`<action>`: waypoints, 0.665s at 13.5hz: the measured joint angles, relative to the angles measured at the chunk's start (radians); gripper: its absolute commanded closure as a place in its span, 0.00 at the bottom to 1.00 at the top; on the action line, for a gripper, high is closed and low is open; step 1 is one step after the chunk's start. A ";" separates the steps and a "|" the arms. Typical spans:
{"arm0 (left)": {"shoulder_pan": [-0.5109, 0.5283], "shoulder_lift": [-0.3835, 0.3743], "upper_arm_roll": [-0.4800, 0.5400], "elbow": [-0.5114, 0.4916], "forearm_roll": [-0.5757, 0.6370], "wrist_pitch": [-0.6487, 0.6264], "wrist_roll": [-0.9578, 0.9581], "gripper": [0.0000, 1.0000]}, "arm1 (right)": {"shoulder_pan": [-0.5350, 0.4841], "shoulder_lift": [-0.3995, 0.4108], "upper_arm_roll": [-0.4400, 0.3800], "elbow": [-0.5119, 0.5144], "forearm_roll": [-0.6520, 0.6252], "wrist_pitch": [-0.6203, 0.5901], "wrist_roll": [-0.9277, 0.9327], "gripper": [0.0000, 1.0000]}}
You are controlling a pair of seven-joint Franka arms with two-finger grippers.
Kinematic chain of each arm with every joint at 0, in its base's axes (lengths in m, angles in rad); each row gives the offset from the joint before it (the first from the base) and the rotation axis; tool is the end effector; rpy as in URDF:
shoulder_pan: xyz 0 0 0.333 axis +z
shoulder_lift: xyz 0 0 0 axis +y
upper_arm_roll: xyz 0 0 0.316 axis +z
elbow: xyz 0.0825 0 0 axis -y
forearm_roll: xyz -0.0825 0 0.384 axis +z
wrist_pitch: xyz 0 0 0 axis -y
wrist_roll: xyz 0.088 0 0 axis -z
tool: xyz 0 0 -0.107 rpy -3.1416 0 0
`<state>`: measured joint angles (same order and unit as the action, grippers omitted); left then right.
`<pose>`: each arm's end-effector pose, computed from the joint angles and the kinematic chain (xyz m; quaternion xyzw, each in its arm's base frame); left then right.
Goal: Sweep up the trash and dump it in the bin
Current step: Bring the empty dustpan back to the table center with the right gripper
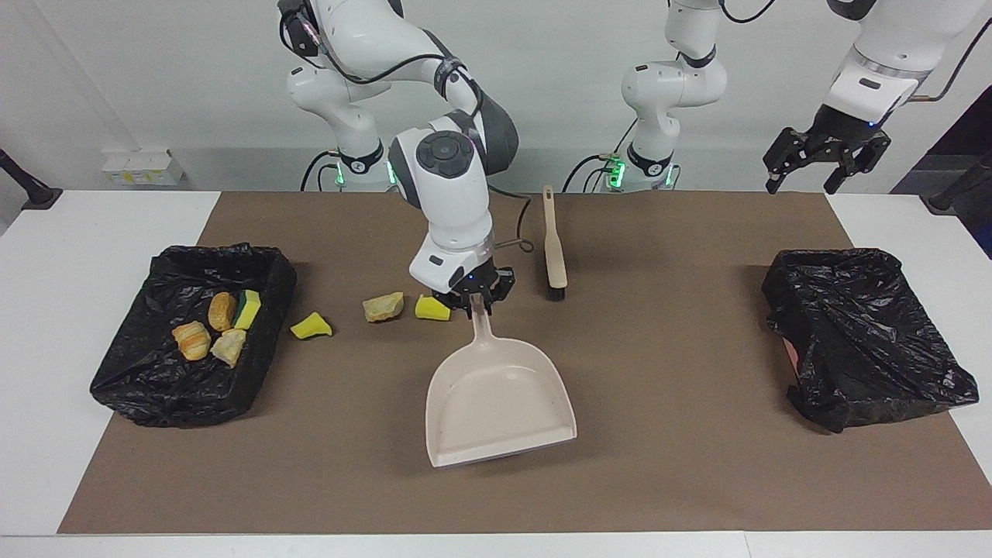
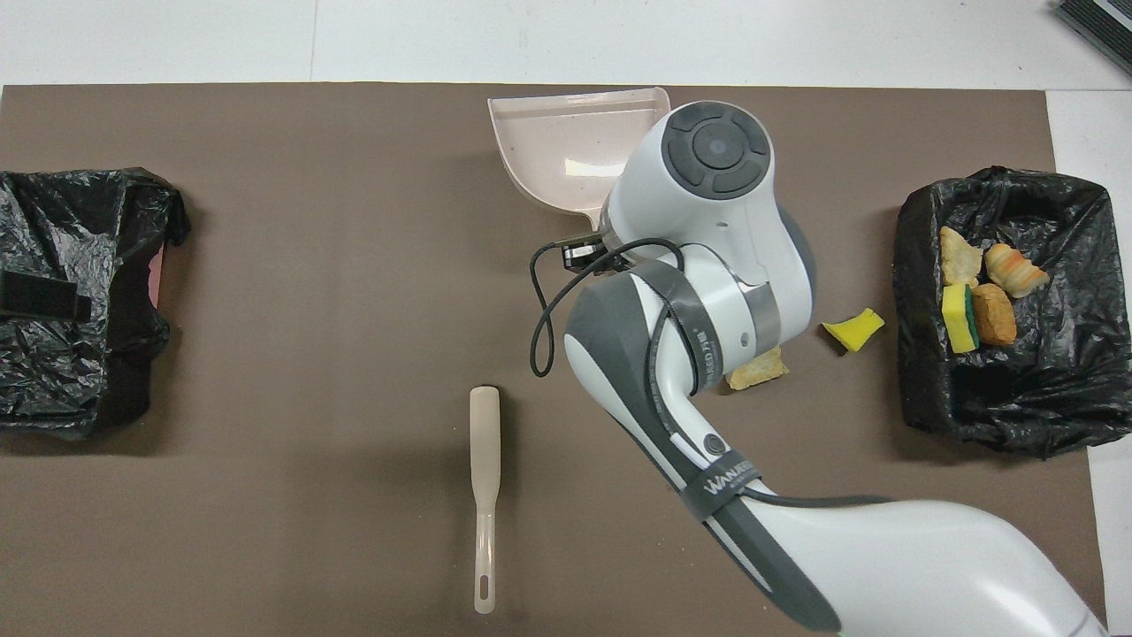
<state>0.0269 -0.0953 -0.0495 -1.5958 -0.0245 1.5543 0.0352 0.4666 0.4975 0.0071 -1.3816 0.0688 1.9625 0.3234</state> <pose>0.5228 -0.0159 0.6625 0.9992 -0.0294 0.0269 0.0097 0.6310 0.3274 0.4343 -0.9966 -0.0627 -0.0252 0.0475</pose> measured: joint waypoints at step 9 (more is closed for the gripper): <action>0.000 0.000 -0.002 0.000 0.000 -0.002 0.000 0.00 | 0.112 0.230 -0.007 0.100 -0.070 0.132 0.184 0.00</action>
<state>0.0268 -0.0953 -0.0514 -1.5958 -0.0245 1.5527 0.0354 0.5786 0.7270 -0.0001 -1.2818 -0.0009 2.0942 0.5079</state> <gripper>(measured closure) 0.000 0.683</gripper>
